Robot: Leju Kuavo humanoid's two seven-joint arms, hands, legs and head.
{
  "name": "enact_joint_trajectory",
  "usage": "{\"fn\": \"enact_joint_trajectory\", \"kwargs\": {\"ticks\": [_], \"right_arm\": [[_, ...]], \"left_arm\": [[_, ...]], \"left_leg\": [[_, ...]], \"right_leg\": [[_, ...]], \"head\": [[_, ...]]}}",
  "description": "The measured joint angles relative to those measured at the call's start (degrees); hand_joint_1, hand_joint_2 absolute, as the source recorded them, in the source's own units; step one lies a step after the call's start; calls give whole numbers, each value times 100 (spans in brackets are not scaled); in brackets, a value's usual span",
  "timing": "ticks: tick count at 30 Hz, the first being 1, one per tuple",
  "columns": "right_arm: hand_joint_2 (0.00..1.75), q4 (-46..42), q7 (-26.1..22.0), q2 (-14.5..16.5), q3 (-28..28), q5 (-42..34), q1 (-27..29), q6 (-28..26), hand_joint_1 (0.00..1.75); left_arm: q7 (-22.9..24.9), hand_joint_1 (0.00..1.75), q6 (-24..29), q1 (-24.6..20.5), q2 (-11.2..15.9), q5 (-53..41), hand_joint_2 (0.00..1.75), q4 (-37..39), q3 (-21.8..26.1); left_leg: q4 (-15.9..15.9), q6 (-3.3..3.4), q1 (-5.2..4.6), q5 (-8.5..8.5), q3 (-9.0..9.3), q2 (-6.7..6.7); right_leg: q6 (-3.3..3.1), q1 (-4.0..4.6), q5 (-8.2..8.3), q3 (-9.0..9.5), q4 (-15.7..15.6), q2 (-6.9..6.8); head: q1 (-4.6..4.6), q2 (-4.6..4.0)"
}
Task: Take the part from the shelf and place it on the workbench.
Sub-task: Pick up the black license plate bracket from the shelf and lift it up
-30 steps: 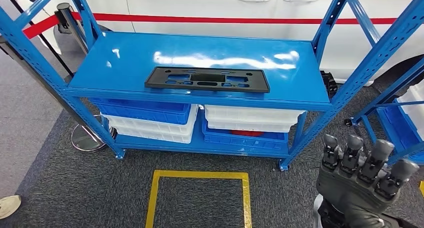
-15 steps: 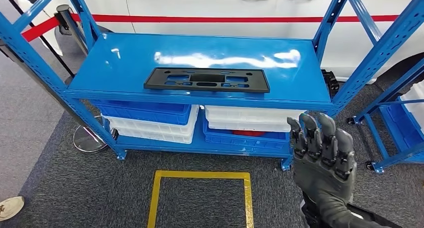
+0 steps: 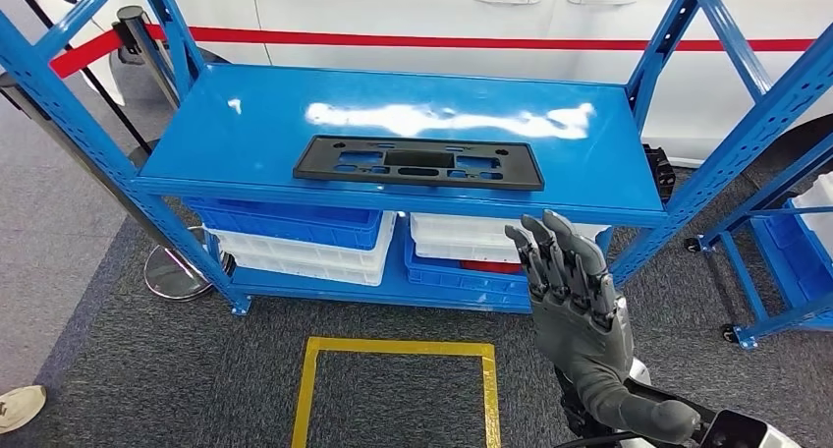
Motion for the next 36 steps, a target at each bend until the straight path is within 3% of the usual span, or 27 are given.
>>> {"fn": "enact_joint_trajectory", "kwargs": {"ticks": [2,5,6,7,8,10,11,13,16,18,20,22,23,24,26,28,30,32,34,36], "right_arm": [[0,30,-1,-38,5,-32,-13,6,0],[0,87,-1,-96,6,-65,-23,17,0],[0,110,-1,-115,5,-71,-20,20,0],[0,132,-1,-130,5,-77,-19,22,0],[0,151,-1,-143,5,-80,-19,22,0],[0,175,-1,-163,6,-83,-24,21,0],[0,187,1,-174,8,-81,-29,18,0],[0,209,1,-193,13,-74,-35,7,0],[0,230,-2,-205,35,-56,-45,-17,0],[0,243,-3,-208,56,-47,-60,-48,0],[0,266,-2,-211,75,-43,-68,-89,0],[0,294,-1,-212,93,-42,-63,-116,0],[0,304,-1,-213,100,-42,-62,-126,0],[0,313,-1,-213,107,-42,-62,-134,0],[0,330,-1,-215,126,-42,-60,-150,0],[0,349,0,-216,147,-44,-59,-166,0],[0,354,-2,-219,156,-48,-65,-184,0],[0,359,-8,-223,157,-49,-66,-210,0],[0,379,-11,-227,157,-27,-56,-250,0],[0,420,-12,-230,158,10,-33,-289,0]], "left_arm": [[-2,0,-4,0,-4,8,0,0,10],[-5,0,-6,-5,-10,26,0,0,18],[-5,0,-6,-2,-14,31,0,0,21],[-5,0,-6,2,-20,34,0,0,26],[-5,0,-6,6,-26,39,0,0,35],[-5,0,-9,10,-45,50,0,2,53],[-8,0,-11,7,-58,54,0,3,61],[-11,0,-20,-1,-77,57,0,7,69],[-22,0,-45,-10,-72,58,0,7,73],[-28,0,-69,-24,-64,55,0,7,73],[-31,0,-87,-22,-62,46,0,7,73],[-31,0,-94,0,-60,30,0,7,73],[-31,0,-94,10,-56,22,0,7,73],[-31,0,-93,15,-50,16,0,7,73],[-29,0,-91,31,-35,10,0,7,73],[-29,0,-92,37,-27,4,0,7,73],[-37,0,-89,26,-27,-12,0,7,73],[-61,0,-72,19,-26,-30,0,7,72],[-79,0,-35,11,-23,-53,0,7,71],[-79,0,-4,5,-21,-78,0,7,69]], "left_leg": [[-30,78,11,-15,76,-6],[-39,146,-9,-77,140,-8],[-38,153,-22,-108,169,-12],[-37,154,-33,-148,215,-17],[-37,149,-43,-195,282,-24],[-41,130,-59,-303,435,-35],[-46,109,-65,-351,491,-40],[-53,45,-70,-418,543,-36],[89,-38,-77,-450,604,-19],[592,-89,-64,-525,367,-11],[1315,-147,-37,-777,-124,-8],[1626,-186,-13,-984,-520,-7],[1512,-193,-8,-929,-596,-6],[1237,-188,-6,-730,-595,-4],[559,-143,-19,-78,-528,14],[243,-63,-51,290,-495,28],[211,14,-64,272,-452,20],[129,73,-46,255,-345,9],[62,123,-36,209,-231,2],[46,149,-41,129,-146,-7]], "right_leg": [[47,-16,-122,-105,278,6],[92,-20,-535,-716,1305,14],[99,-20,-581,-907,1552,14],[91,-15,-512,-1011,1607,14],[65,-5,-318,-1002,1442,15],[-26,38,189,-779,747,18],[-69,69,305,-674,430,16],[-146,114,322,-582,143,18],[-233,81,263,-416,20,31],[-283,52,185,-249,-26,22],[-305,50,79,-125,-34,17],[-300,48,-44,19,-33,31],[-292,46,-115,111,-33,39],[-280,43,-190,213,-33,43],[-237,44,-345,386,-32,45],[-168,53,-454,472,-33,49],[-93,56,-471,501,-16,49],[-41,46,-442,398,233,44],[9,30,-586,31,830,44],[53,18,-890,-439,1406,44]], "head": [[2,0],[4,0],[3,0],[4,0],[4,0],[0,0],[-4,0],[-3,0],[3,0],[-4,0],[-12,0],[-11,0],[-11,0],[-11,0],[-9,0],[-8,0],[-9,0],[-5,0],[-1,0],[-1,0]]}}
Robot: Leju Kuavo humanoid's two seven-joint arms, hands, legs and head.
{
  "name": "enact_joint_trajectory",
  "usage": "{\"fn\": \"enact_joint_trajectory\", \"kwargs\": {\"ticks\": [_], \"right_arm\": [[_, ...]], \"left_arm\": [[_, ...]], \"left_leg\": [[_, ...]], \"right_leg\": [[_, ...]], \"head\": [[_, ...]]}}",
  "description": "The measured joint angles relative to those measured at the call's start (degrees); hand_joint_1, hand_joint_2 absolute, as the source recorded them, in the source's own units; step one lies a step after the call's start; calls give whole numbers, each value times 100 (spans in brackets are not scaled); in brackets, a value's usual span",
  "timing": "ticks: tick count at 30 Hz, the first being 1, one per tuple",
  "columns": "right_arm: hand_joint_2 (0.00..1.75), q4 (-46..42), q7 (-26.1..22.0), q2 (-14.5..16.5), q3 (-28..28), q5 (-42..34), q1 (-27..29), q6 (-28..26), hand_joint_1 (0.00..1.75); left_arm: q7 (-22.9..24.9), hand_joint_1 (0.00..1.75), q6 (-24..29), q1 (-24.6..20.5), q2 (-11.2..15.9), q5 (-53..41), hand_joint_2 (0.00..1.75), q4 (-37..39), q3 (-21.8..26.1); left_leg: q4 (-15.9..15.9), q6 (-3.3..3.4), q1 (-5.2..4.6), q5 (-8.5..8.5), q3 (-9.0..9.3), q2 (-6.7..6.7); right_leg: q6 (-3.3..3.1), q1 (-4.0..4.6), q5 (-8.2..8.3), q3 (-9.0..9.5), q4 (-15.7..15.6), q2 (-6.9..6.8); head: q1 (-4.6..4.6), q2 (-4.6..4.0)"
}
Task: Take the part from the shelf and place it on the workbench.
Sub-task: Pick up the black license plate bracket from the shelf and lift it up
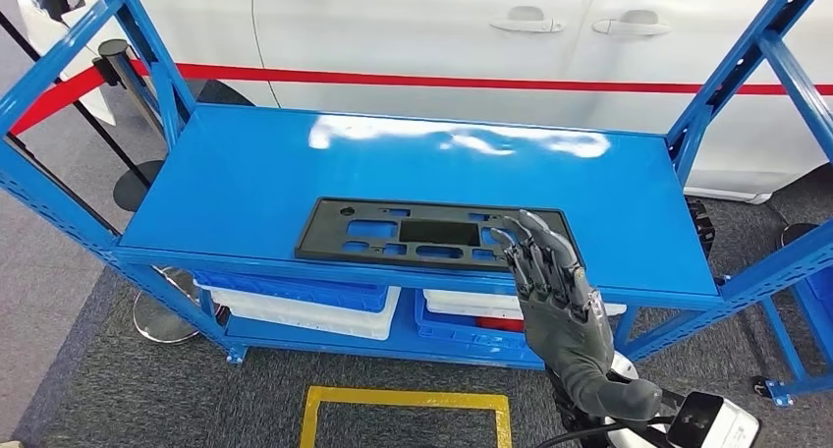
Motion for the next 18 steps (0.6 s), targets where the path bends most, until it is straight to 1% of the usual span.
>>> {"fn": "enact_joint_trajectory", "kwargs": {"ticks": [1,2,3,4,5,6,7,8,10,11,12,13,15,16,17,18], "right_arm": [[0,24,0,-1,1,15,12,-13,0],[0,45,0,-3,1,23,19,-17,0],[0,61,0,-3,2,29,23,-19,0],[0,72,0,-4,2,37,25,-23,0],[0,86,0,-4,2,47,28,-32,0],[0,100,1,-4,4,66,30,-49,0],[44,116,5,-4,13,94,40,-77,0],[87,144,20,-4,25,127,49,-108,0],[175,227,79,-2,77,205,51,-168,0],[175,289,110,0,111,240,34,-193,0],[175,373,134,3,151,279,4,-226,0],[175,470,147,5,189,333,-29,-281,0],[175,693,152,8,257,578,-93,-523,0],[175,801,155,7,295,821,-115,-737,0],[175,906,172,5,342,1144,-139,-999,0],[175,1015,218,2,405,1559,-167,-1304,0]], "left_arm": [[1,0,5,0,-1,-8,0,0,-1],[2,0,7,3,-1,-11,0,0,-3],[3,0,7,6,-2,-13,0,0,-4],[3,0,8,7,-3,-14,0,0,-5],[3,0,9,5,-7,-14,0,0,-7],[5,0,12,0,-9,-15,0,0,-8],[10,0,19,-4,-13,-19,0,0,-9],[17,0,27,-6,-15,-27,0,0,-11],[41,0,50,-5,-16,-44,0,0,-14],[49,0,62,-8,-17,-50,0,0,-15],[56,0,71,-14,-16,-52,0,0,-16],[57,0,79,-20,-17,-54,0,0,-18],[57,0,84,-18,-23,-50,0,1,-20],[57,0,86,-11,-27,-40,0,2,-20],[57,0,89,-5,-31,-29,0,2,-20],[58,0,94,-1,-33,-19,0,2,-20]], "left_leg": [[0,2,-2,-45,50,-8],[0,0,-3,-92,111,-16],[0,-7,-3,-140,181,-22],[-3,-17,-3,-190,252,-27],[-7,-35,-4,-232,311,-32],[-11,-62,-5,-266,339,-38],[-14,-95,-7,-293,351,-42],[-4,-135,-16,-301,362,-44],[35,-211,-25,-341,389,-38],[123,-236,-25,-396,375,-28],[315,-260,-17,-517,287,-18],[619,-282,-6,-680,132,-9],[1343,-336,11,-993,-282,-3],[1549,-353,19,-1037,-427,-2],[1561,-361,24,-970,-481,-2],[1359,-354,27,-795,-429,-1]], "right_leg": [[8,-4,-50,-159,105,-1],[4,-6,43,-230,34,-2],[-11,-6,295,-205,-221,-3],[-36,-3,624,-129,-590,-3],[-65,14,851,-58,-900,-4],[-102,36,983,-8,-1142,-5],[-141,58,1048,4,-1261,-7],[-179,79,1028,-2,-1276,-10],[-247,60,1108,46,-1337,-10],[-275,43,1105,86,-1366,-11],[-299,25,1105,120,-1390,-14],[-319,21,1100,142,-1409,-21],[-349,28,1082,150,-1411,-26],[-357,33,1074,154,-1409,-24],[-360,35,1065,162,-1407,-19],[-358,36,1055,178,-1405,-14]], "head": [[0,0],[1,0],[1,0],[1,0],[-2,0],[3,1],[8,0],[10,0],[16,0],[13,0],[9,0],[5,0],[0,0],[-1,0],[0,0],[-1,0]]}}
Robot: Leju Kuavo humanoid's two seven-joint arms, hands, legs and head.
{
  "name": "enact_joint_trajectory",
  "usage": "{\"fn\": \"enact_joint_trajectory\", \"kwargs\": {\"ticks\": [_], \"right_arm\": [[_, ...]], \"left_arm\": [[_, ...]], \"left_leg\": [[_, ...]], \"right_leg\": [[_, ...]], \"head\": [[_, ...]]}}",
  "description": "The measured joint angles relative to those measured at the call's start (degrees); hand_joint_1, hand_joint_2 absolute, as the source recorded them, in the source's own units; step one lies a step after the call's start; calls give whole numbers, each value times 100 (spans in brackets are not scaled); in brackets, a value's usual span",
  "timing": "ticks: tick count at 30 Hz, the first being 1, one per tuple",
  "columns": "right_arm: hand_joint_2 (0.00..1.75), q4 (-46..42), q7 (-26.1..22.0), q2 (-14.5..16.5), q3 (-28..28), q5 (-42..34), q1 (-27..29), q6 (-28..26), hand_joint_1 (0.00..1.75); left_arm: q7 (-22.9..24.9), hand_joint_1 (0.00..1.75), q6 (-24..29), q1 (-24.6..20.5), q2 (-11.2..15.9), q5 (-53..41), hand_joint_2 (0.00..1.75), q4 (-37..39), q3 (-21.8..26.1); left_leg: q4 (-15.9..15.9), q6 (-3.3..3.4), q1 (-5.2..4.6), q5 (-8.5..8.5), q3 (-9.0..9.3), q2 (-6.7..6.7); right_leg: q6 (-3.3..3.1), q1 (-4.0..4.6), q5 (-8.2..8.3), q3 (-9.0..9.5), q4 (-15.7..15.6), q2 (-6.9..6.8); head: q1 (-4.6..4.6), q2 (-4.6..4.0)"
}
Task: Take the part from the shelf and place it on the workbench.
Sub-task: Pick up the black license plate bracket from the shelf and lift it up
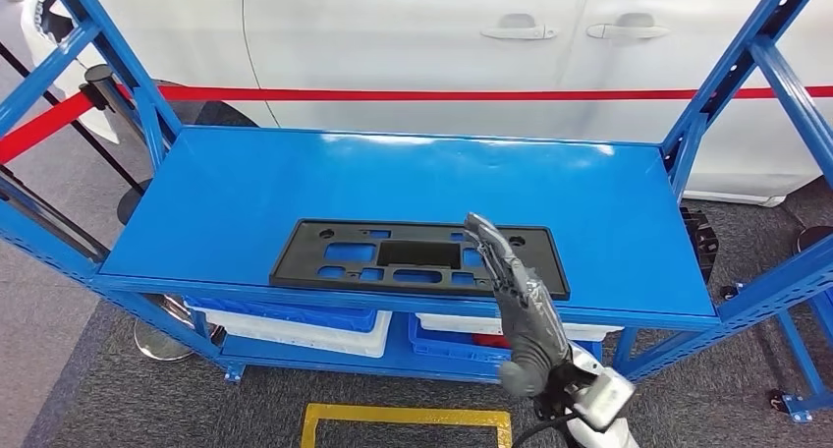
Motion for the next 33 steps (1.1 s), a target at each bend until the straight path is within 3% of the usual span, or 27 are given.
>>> {"fn": "enact_joint_trajectory", "kwargs": {"ticks": [2,4,7,9,12,13,14,15,18,20,23,25,28,29,30,33], "right_arm": [[175,254,178,-7,183,955,-80,-659,0],[175,592,395,-13,421,1878,-184,-1330,0],[175,1150,654,-15,766,2853,-336,-2149,0],[175,1451,733,-15,929,3132,-427,-2421,0],[175,1790,833,-15,1072,3355,-507,-2586,0],[175,1902,922,-16,1116,3518,-526,-2673,0],[175,2020,1049,-16,1162,3757,-552,-2797,0],[175,2141,1188,-17,1209,4027,-589,-2941,0],[175,2519,1564,-11,1331,4791,-744,-3398,0],[175,2754,1825,5,1393,5225,-822,-3703,0],[175,3062,2305,81,1456,5895,-901,-4194,0],[175,3233,2543,182,1480,6217,-978,-4423,0],[175,3494,2751,349,1503,6486,-1072,-4579,0],[175,3575,2786,398,1510,6531,-1095,-4599,0],[175,3642,2805,440,1517,6559,-1118,-4610,0],[175,3769,2834,548,1532,6624,-1192,-4632,0]], "left_arm": [[6,0,13,-4,1,12,0,-1,0],[15,0,22,-16,-1,14,0,0,-1],[16,0,24,-4,-16,12,0,1,-4],[9,0,23,-1,-33,10,0,1,-9],[-1,0,21,-2,-40,6,0,1,-19],[-4,0,19,1,-41,0,0,1,-26],[-8,0,17,4,-43,-10,0,1,-34],[-11,0,16,6,-46,-20,0,1,-43],[-31,0,16,4,-60,-44,0,1,-72],[-55,0,16,5,-62,-66,0,1,-91],[-81,0,16,14,-60,-111,0,1,-118],[-93,0,16,16,-57,-137,0,1,-134],[-102,0,16,29,-57,-164,0,1,-148],[-102,0,16,38,-57,-170,0,1,-155],[-103,0,16,46,-56,-179,0,1,-163],[-104,0,19,48,-42,-194,0,1,-187]], "left_leg": [[-786,42,-5,462,307,7],[-1303,101,-29,641,507,14],[-1400,199,-30,720,546,14],[-1460,259,2,775,571,17],[-1483,293,10,787,568,18],[-1482,295,10,784,566,17],[-1480,293,10,779,568,14],[-1477,285,12,773,576,9],[-1444,223,3,731,600,-6],[-1425,163,-16,714,589,-10],[-1392,60,4,662,573,-6],[-1020,8,18,418,416,1],[98,-30,21,-63,-110,3],[260,-30,20,-69,-197,3],[177,-21,20,46,-167,4],[-964,58,4,613,362,6]], "right_leg": [[19,4,-25,46,6,9],[61,16,-45,53,18,12],[153,26,-68,51,21,6],[215,22,-216,-15,203,6],[289,-12,-743,-497,1225,5],[307,-26,-831,-644,1519,5],[320,-40,-799,-697,1609,4],[327,-54,-659,-637,1474,3],[299,-75,-131,-100,359,5],[249,-53,-77,38,38,13],[133,-44,-59,48,-6,15],[57,-57,-43,65,-39,5],[14,-32,-55,66,-34,-5],[8,-22,-60,69,-29,-5],[4,-15,-66,76,-23,-1],[22,10,-99,106,-3,13]], "head": [[1,0],[2,0],[4,0],[12,0],[21,0],[21,0],[21,0],[22,0],[21,0],[15,0],[11,0],[10,0],[10,0],[10,0],[9,0],[9,0]]}}
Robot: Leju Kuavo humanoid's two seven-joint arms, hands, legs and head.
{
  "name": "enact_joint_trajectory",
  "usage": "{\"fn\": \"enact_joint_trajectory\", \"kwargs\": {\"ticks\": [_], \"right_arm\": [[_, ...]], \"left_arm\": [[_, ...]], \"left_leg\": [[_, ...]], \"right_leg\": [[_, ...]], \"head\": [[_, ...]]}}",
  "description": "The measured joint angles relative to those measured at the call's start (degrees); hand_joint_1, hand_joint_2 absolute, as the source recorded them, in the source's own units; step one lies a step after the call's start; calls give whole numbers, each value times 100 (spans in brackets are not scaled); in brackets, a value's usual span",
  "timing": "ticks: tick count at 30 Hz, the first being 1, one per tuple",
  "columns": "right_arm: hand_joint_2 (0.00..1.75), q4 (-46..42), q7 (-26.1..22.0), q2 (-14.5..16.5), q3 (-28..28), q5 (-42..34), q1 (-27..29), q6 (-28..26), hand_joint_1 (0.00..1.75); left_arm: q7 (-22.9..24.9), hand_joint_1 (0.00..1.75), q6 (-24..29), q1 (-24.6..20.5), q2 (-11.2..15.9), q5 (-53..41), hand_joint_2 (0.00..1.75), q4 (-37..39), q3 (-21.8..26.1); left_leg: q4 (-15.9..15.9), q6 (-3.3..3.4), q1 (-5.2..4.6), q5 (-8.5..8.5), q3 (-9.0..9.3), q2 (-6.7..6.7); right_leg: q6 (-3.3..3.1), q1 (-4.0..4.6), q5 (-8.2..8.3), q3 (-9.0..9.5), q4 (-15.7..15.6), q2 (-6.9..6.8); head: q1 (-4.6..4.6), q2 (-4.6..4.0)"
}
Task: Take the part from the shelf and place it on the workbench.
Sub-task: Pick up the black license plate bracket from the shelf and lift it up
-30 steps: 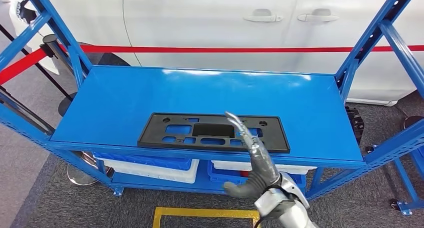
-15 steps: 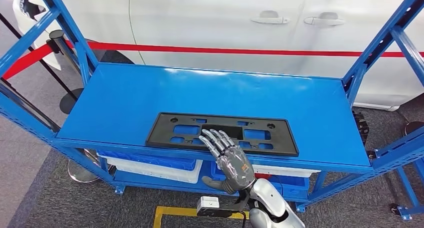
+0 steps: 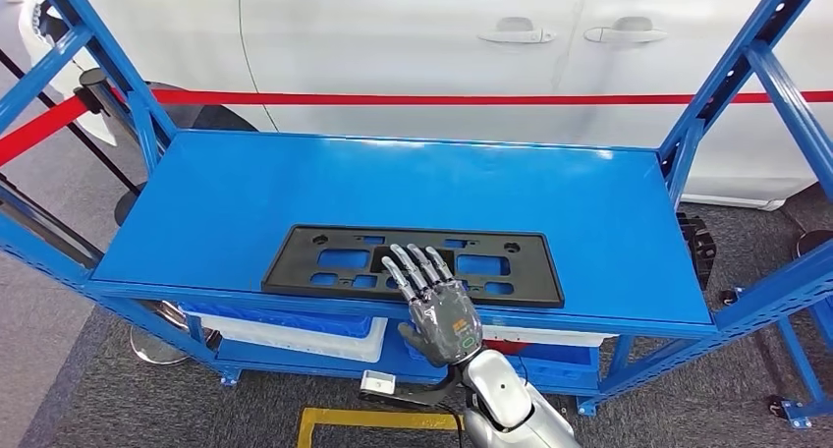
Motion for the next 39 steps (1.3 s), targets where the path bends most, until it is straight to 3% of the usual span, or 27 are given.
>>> {"fn": "enact_joint_trajectory", "kwargs": {"ticks": [2,6,8,10,11,12,13,15,16,17,21,23,25,26,27,28,30,32,34,36,37,39], "right_arm": [[175,52,59,53,13,82,-47,-16,0],[175,176,272,179,62,323,-183,-22,0],[175,292,383,232,85,437,-296,-23,0],[175,459,518,278,125,557,-390,-26,0],[175,546,586,300,142,616,-419,-27,0],[175,622,646,321,156,669,-446,-29,0],[175,687,697,340,169,714,-483,-30,0],[175,814,797,380,217,775,-612,-31,0],[175,892,855,401,258,791,-694,-31,0],[175,978,918,422,304,800,-770,-32,0],[175,1299,1100,477,444,805,-964,-35,0],[175,1412,1115,506,492,805,-1047,-35,0],[175,1521,1129,527,529,805,-1091,-35,0],[175,1578,1157,532,545,805,-1097,-35,0],[175,1628,1197,534,556,805,-1102,-36,0],[175,1676,1251,538,565,805,-1114,-36,2],[175,1764,1353,550,587,805,-1168,-37,73],[175,1889,1465,559,630,805,-1258,-37,155],[175,2030,1567,567,685,805,-1335,-38,168],[175,2138,1616,580,736,805,-1389,-40,167],[175,2186,1626,586,757,805,-1418,-41,166],[175,2283,1627,590,787,805,-1462,-42,166]], "left_arm": [[-3,0,2,-4,10,-9,0,0,-10],[-7,0,2,5,12,-16,0,0,-40],[-9,0,3,-2,12,-18,0,0,-45],[-11,0,3,-6,13,-21,0,0,-47],[-11,0,2,-5,13,-24,0,0,-48],[-11,0,0,-3,13,-27,0,0,-49],[-11,0,-2,-1,12,-32,0,1,-50],[-14,0,-5,-1,11,-41,0,2,-56],[-16,0,-6,-4,11,-45,0,2,-59],[-20,0,-7,-8,11,-49,0,2,-62],[-47,0,-9,-15,16,-64,0,2,-77],[-56,0,-9,-17,20,-69,0,2,-85],[-58,0,-13,-14,20,-77,0,2,-89],[-60,0,-16,-9,20,-82,0,3,-90],[-63,0,-20,-4,20,-87,0,3,-91],[-68,0,-22,-1,22,-92,0,4,-92],[-79,0,-22,-6,34,-98,0,4,-94],[-93,0,-23,-21,47,-106,0,4,-97],[-109,0,-28,-27,51,-114,0,4,-100],[-122,0,-31,-24,50,-115,0,5,-103],[-130,0,-31,-25,49,-109,0,6,-103],[-144,0,-32,-32,50,-97,0,7,-104]], "left_leg": [[-407,47,-27,98,189,-3],[-503,143,-3,132,217,1],[-551,185,21,159,240,13],[-554,198,17,158,239,13],[-553,199,15,156,241,11],[-551,196,16,152,246,5],[-546,189,16,145,255,-1],[-513,151,3,112,263,-10],[-492,124,-8,96,253,-11],[-474,94,-19,85,239,-10],[-399,-32,1,13,201,-4],[69,-80,10,-268,-3,2],[884,-105,11,-622,-387,3],[1164,-107,11,-690,-530,4],[1233,-100,10,-641,-575,4],[1058,-84,9,-482,-503,4],[286,-23,-2,-67,-143,3],[-294,40,-31,112,120,0],[-415,81,-54,100,155,-3],[-470,136,-16,135,178,5],[-503,168,2,154,195,11],[-536,207,13,173,211,18]], "right_leg": [[42,11,-11,-9,10,0],[154,13,-78,-46,83,-1],[203,-2,-374,-268,572,-3],[231,-25,-695,-638,1320,-6],[239,-36,-732,-757,1543,-7],[242,-47,-653,-776,1555,-8],[239,-56,-474,-686,1342,-9],[215,-59,-74,-344,592,-9],[195,-56,30,-213,294,-7],[177,-49,63,-148,125,-2],[60,-36,52,-133,35,8],[1,-48,59,-118,15,-2],[-30,-32,49,-116,19,-10],[-38,-21,44,-112,23,-13],[-45,-10,37,-104,27,-12],[-49,-2,29,-89,31,-7],[-41,11,6,-49,34,7],[-5,28,-4,-51,41,18],[42,35,6,-72,36,18],[98,42,-37,-78,66,15],[125,44,-125,-122,181,16],[174,24,-471,-399,799,15]], "head": [[1,0],[8,0],[16,0],[20,0],[20,0],[20,0],[21,0],[21,0],[18,0],[15,0],[11,0],[9,0],[8,-1],[9,-1],[9,-1],[8,0],[9,0],[11,0],[13,0],[16,0],[21,0],[33,0]]}}
